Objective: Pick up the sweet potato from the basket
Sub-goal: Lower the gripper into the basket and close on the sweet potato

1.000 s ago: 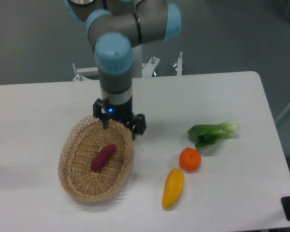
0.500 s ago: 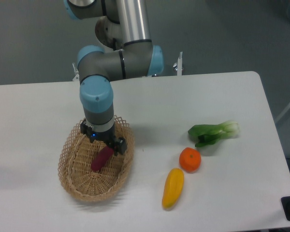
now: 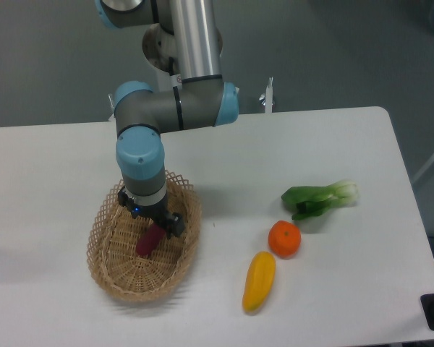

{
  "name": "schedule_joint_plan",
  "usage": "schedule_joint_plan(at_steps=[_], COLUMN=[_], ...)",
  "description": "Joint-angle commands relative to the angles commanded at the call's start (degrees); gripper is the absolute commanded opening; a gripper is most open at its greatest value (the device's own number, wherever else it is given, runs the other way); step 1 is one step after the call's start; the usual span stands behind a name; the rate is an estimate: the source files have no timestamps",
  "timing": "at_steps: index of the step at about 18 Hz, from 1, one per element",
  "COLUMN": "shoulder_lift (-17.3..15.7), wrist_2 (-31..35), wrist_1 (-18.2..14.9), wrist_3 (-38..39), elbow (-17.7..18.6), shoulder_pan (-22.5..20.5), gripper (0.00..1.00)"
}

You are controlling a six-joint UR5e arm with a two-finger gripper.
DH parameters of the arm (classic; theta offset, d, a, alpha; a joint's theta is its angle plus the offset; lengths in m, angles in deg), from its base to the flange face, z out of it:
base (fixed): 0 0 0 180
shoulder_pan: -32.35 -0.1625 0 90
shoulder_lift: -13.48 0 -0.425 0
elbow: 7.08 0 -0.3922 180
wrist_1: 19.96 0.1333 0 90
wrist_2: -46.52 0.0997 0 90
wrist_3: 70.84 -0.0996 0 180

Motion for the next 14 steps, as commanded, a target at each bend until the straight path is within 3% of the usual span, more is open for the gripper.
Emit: schedule_joint_plan(at_steps=[5, 7, 9, 11, 14], shoulder_lift=[0.4, 0.1, 0.0, -0.1, 0.0], wrist_2=[0.4, 0.6, 0.7, 0.8, 1.0], wrist_1=[1.0, 1.3, 1.3, 1.3, 1.2], wrist_3=[-0.1, -0.2, -0.4, -0.4, -0.4], elbow=[-0.3, -0.3, -0.3, -0.4, -0.4], shoulder_pan=[0.4, 0.4, 0.4, 0.4, 0.4], gripper=[0.97, 0.59, 0.36, 0.25, 0.24])
